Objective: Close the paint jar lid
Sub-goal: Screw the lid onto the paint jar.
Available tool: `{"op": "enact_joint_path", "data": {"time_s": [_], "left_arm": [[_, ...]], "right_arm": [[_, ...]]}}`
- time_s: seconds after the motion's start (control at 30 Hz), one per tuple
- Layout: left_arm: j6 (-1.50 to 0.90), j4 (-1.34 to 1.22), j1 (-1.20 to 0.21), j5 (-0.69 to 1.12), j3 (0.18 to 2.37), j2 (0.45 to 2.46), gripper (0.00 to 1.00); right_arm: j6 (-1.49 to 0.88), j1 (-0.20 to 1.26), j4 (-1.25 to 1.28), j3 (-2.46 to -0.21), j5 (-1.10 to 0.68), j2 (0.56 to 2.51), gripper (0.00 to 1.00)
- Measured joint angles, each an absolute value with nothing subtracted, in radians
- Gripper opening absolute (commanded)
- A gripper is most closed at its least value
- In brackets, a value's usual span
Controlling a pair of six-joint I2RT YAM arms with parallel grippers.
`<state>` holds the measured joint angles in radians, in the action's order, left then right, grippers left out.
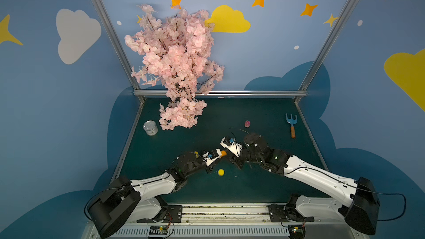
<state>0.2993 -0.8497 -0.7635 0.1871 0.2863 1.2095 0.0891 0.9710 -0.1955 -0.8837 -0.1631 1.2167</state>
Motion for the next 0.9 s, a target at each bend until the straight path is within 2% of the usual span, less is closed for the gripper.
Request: {"op": "enact_joint_path", "data": {"time_s": [0.27,0.37,0.7,0.9], "left_arm": [[0.303,-0.883,-0.775,0.055,0.258,1.191,0.22],[0.307,-0.893,-0.776,0.035,0.258,1.188,0.22],[0.307,-0.913,-0.772,-0.011,0.26,1.184,0.22],[0.307,-0.915,-0.771,-0.016,0.263,1.19,0.23]], "right_arm": [[-0.296,1.039,-0.148,-0.9,0.022,1.254,0.18],[-0.389,1.058,-0.128,-0.9,0.062,1.256,0.21],[-0.493,1.071,-0.133,-0.865,0.129,1.216,0.62],[-0.498,1.071,-0.152,-0.824,0.16,1.122,0.67]]}}
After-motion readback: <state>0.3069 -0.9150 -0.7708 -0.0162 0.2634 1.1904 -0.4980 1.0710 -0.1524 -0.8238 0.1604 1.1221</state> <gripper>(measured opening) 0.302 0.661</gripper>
